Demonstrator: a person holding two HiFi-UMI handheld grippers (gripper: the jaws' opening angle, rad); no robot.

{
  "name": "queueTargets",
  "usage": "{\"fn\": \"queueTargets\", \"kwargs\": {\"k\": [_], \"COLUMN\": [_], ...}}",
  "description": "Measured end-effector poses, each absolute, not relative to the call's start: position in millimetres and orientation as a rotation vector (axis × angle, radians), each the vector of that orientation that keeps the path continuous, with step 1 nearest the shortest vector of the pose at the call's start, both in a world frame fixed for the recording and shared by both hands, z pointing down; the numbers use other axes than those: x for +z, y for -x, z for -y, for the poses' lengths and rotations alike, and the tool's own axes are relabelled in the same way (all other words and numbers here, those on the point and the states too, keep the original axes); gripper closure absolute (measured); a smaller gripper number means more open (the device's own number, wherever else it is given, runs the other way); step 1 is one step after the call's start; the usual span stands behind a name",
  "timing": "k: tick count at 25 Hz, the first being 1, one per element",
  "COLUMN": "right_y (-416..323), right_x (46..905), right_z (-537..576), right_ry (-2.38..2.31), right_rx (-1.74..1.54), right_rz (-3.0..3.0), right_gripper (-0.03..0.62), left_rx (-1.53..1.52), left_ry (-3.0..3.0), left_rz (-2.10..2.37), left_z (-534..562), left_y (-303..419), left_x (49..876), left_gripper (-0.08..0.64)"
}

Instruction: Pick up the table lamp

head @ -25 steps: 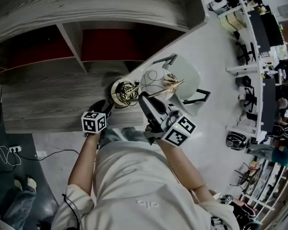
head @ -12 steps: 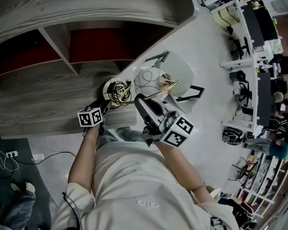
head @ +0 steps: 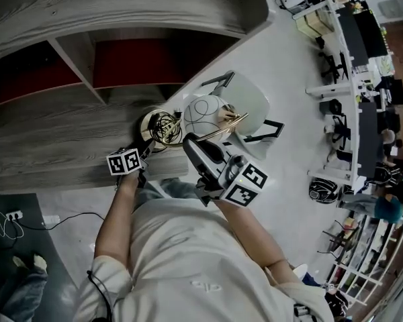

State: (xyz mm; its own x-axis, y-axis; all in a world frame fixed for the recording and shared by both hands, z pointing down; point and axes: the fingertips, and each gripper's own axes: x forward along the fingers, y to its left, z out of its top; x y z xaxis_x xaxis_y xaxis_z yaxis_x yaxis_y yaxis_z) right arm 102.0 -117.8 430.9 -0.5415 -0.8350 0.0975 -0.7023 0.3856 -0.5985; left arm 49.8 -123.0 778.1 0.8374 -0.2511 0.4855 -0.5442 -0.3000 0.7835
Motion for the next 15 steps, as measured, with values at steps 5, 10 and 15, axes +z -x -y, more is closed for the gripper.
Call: {"fn": "queueTargets", "kwargs": {"k": [5, 10, 15], "right_y": [-98.1, -94.9, -89.2], "right_x": [429.5, 431.0, 426.7], "right_z": [117.2, 119.3, 121.4], "right_ry": [1.362, 1.345, 1.312], "right_rx": [-0.891, -0.901, -0.91], "right_rz": [-2.439, -2.455, -2.464], "right_gripper": [0.525, 0.525, 0.525], "left_rx": [0.285, 0.248, 0.258], "left_ry": [-1.856, -1.81, -1.817], "left_rz": [0.6, 0.616, 0.638], "left_z": [118.9, 113.9, 111.4], "left_y": [-48.6, -46.0, -31.6], "left_x": [777.6, 776.5, 770.2], "left_gripper": [0.374, 0.382, 0.383]}}
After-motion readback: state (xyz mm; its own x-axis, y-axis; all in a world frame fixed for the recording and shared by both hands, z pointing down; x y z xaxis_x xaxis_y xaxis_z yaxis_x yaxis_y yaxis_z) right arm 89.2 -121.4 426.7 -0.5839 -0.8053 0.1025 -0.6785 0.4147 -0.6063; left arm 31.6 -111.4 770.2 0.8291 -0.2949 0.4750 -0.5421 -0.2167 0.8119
